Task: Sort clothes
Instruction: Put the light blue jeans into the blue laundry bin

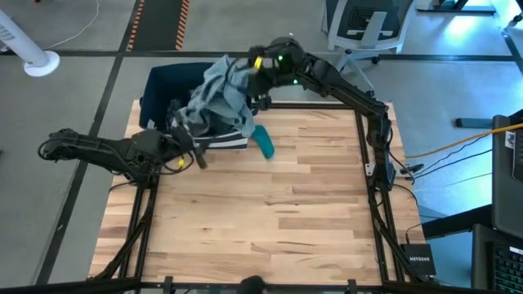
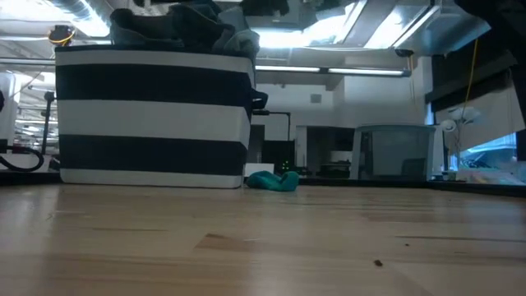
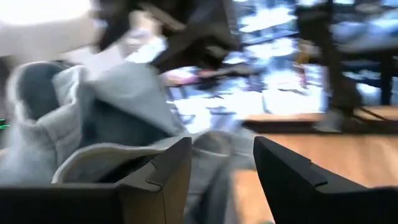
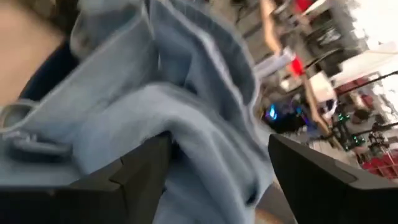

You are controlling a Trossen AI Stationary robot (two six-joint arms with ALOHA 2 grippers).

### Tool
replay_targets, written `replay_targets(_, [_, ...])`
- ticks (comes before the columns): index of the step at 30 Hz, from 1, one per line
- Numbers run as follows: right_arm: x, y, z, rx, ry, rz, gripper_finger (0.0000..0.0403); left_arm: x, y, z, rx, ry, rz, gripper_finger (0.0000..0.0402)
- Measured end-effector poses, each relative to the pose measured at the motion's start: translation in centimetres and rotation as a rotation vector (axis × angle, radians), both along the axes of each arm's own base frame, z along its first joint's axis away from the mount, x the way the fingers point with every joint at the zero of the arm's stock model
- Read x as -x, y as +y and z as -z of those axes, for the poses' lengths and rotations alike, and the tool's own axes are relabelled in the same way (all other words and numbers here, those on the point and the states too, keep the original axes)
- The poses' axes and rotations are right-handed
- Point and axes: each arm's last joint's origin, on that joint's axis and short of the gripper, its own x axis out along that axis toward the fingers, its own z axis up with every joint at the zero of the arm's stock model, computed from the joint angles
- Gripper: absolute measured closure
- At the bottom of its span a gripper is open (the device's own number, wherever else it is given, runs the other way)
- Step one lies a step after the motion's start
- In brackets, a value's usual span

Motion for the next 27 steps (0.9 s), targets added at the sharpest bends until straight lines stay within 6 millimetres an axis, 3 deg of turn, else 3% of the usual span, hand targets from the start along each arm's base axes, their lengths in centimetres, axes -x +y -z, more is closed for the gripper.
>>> replay_targets(8, [1.3, 0.7, 0.9, 0.358, 0.343, 0.407, 0.0114, -0.2, 0.0, 1.3, 0.061, 0.093, 0.051, 0.0233])
replay_targets(10, [1.4, 0.7, 0.9, 0.362, 0.354, 0.437, 0.0114, -0.2, 0.1, 1.3, 0.073, 0.086, 0.045, 0.0233])
replay_targets(13, [1.3, 1.0, 1.4, 0.236, 0.339, 0.334, 0.0114, -0.2, 0.2, 1.3, 0.079, 0.082, 0.04, 0.0233])
replay_targets(16, [0.1, 1.0, 2.5, 0.124, 0.302, 0.27, 0.0114, -0.2, 0.2, 1.3, 0.079, 0.083, 0.04, 0.0233])
replay_targets(22, [-5.9, 0.7, 6.0, 0.138, 0.114, 0.232, 0.0114, -0.2, 0.2, 1.3, 0.079, 0.082, 0.04, 0.0233])
replay_targets(27, [-8.5, 1.2, 6.3, 0.166, -0.084, 0.102, 0.0114, -0.1, 0.2, 1.7, 0.075, 0.124, 0.037, 0.0233])
